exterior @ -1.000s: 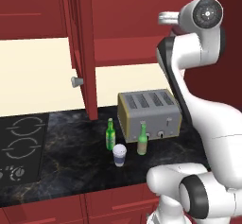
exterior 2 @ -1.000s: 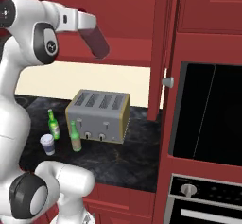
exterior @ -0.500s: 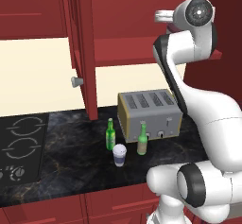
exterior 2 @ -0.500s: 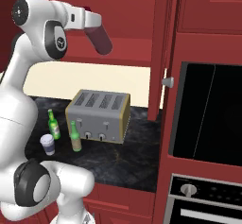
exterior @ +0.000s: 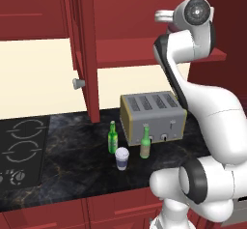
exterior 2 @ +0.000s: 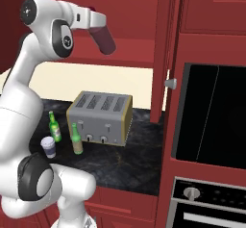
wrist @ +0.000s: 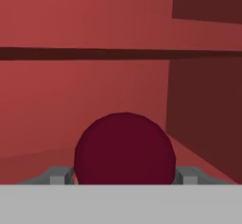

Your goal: Sort all alcoholic drinks to one cabinet, and non-alcoholic drinks to the other.

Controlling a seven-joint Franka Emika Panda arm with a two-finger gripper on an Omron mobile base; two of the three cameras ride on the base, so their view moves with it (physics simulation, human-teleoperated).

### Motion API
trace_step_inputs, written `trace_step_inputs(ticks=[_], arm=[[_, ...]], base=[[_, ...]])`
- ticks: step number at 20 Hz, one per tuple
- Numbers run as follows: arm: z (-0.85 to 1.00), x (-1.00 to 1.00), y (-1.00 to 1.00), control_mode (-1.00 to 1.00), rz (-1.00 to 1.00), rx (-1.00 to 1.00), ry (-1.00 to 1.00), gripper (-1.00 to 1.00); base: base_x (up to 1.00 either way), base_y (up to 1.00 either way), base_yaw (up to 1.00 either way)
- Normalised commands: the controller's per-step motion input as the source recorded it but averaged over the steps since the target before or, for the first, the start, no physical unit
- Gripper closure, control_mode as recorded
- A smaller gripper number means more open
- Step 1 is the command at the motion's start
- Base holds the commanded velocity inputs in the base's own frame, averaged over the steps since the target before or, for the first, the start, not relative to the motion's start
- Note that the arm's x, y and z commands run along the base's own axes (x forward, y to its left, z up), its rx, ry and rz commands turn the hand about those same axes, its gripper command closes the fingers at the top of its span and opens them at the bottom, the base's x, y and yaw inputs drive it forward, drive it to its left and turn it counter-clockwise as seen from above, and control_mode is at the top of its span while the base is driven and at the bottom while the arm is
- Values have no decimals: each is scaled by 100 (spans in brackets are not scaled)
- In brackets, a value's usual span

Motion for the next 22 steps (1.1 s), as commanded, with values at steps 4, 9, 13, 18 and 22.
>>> trace_step_inputs(ticks=[4,9,13,18,22], arm=[[-6,12,0,-100,0,0,0,100],[-8,12,0,-100,0,0,0,100],[-12,12,0,-100,0,1,0,100],[-15,9,0,-100,0,0,0,100],[-15,9,0,-100,0,0,0,-100]], base=[[0,0,0],[0,0,0],[0,0,0],[0,0,0],[0,0,0]])
